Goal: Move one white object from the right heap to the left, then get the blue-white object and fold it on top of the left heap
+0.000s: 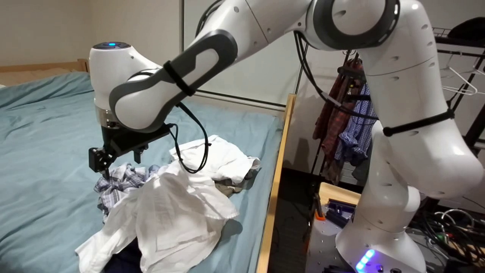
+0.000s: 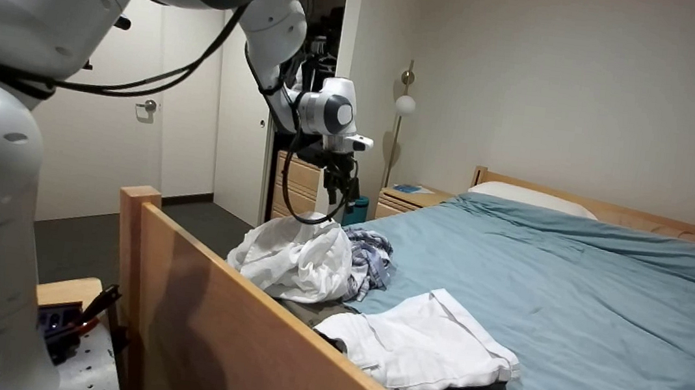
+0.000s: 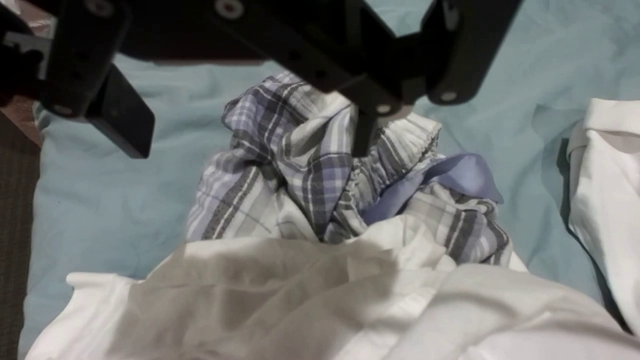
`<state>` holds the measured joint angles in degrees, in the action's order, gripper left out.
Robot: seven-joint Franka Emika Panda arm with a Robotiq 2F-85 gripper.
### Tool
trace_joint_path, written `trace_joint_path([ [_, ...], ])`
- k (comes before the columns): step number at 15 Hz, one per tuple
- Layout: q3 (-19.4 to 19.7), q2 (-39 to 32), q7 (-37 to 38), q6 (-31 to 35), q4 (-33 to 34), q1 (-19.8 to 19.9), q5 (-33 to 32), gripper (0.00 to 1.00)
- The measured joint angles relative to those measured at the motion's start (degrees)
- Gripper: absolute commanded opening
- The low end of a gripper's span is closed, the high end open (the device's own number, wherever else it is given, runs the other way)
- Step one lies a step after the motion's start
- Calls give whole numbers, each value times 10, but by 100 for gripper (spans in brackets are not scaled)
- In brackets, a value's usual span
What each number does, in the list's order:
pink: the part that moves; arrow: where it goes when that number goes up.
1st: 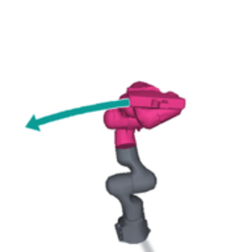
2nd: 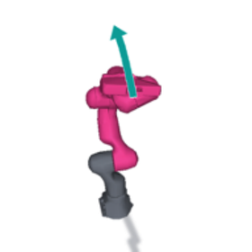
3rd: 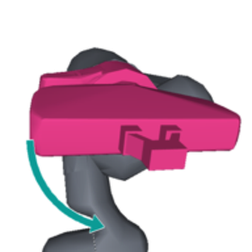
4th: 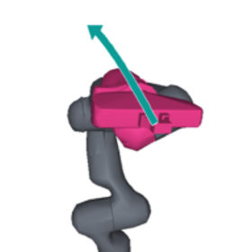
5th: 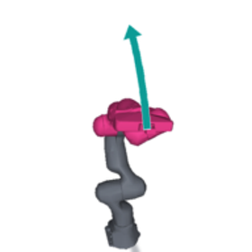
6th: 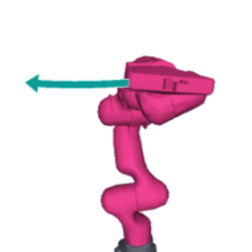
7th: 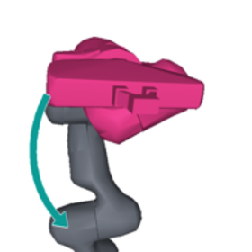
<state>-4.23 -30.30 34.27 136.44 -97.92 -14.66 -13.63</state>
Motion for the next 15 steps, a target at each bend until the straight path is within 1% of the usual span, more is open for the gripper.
trace_joint_path([
  [2,9,-6,-1,-3,4,-7,1,100],
  [4,14,-29,-7,-6,23,-7,8,100],
  [11,53,-148,-25,1,131,-4,23,100],
  [15,38,-220,-89,23,204,6,72,100],
])
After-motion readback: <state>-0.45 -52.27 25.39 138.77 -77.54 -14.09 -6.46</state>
